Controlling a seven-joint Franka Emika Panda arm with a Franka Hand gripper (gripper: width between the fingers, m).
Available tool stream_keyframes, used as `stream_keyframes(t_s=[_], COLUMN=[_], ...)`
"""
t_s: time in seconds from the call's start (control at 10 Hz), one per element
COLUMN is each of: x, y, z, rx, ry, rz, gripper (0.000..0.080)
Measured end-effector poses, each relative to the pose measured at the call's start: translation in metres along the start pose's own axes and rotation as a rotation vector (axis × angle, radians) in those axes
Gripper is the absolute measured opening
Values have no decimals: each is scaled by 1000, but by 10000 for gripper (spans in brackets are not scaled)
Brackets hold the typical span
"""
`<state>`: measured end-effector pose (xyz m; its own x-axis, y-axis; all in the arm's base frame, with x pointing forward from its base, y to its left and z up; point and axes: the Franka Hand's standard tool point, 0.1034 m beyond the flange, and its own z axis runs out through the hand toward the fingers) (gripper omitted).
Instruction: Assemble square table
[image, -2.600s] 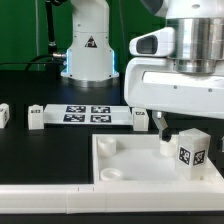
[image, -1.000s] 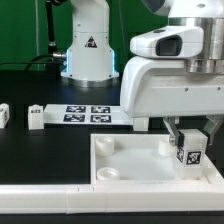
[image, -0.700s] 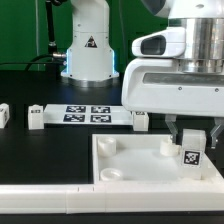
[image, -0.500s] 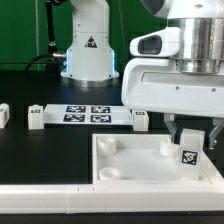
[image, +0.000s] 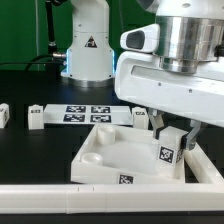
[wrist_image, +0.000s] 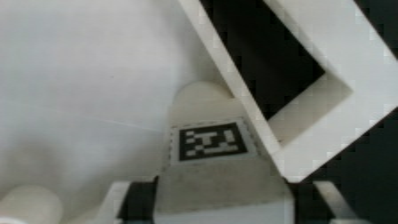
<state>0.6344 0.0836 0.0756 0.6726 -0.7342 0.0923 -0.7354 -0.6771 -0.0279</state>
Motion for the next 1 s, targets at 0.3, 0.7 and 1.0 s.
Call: stream_keyframes(t_s=[0.3,0.7,1.0], x=[1,-15,-14], y=[1,9,9], z=[0,-51,-45], rx=[-1,50,44], ry=[2,-2,-3], rz=[10,-253,-253], gripper=[519,644,649])
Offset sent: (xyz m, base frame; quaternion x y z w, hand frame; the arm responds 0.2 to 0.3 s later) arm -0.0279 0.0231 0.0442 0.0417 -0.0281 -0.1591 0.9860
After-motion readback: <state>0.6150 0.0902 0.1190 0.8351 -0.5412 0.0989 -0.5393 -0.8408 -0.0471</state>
